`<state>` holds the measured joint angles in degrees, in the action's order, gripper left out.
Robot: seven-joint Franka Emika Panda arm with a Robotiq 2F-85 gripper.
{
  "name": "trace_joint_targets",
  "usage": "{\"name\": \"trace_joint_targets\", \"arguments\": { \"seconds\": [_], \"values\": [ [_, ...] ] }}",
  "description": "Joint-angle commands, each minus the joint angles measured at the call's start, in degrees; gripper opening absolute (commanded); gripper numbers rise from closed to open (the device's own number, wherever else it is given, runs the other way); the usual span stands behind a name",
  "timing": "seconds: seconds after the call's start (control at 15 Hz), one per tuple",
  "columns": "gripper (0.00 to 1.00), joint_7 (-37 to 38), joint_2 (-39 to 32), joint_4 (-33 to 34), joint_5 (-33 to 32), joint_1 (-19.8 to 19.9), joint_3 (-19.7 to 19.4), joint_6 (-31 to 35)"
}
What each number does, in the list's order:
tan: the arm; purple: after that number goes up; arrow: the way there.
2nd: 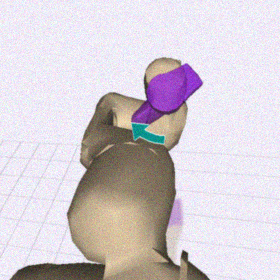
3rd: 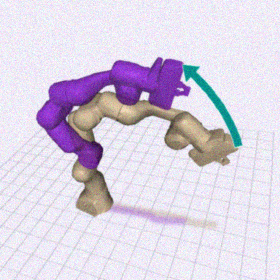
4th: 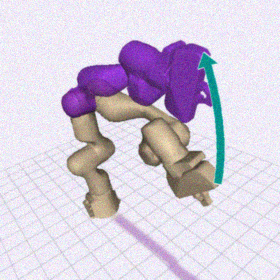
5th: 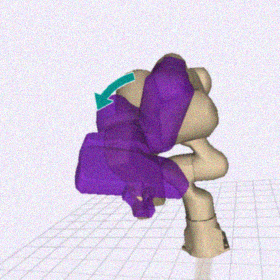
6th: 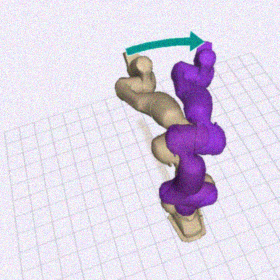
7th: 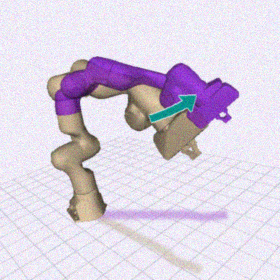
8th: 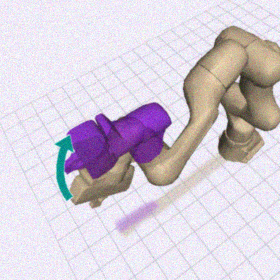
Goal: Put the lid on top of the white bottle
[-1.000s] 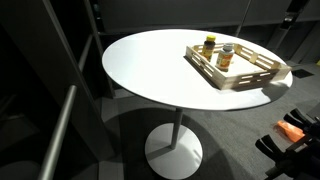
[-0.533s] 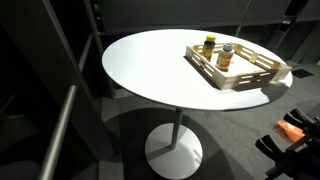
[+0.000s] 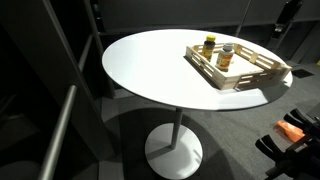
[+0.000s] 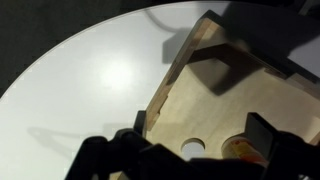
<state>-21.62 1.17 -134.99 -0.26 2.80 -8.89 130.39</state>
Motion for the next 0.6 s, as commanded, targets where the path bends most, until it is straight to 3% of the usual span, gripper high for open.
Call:
{"name": "trace_joint_targets", "arguments": {
  "seconds": [0.0, 0.53],
  "values": [
    [1.0, -1.3, -5.0, 2.9, 1.7, 1.2, 1.0, 3.1],
    [1.0, -1.8, -15.0, 10.2, 1.9, 2.4, 4.0, 6.4]
  ]
}}
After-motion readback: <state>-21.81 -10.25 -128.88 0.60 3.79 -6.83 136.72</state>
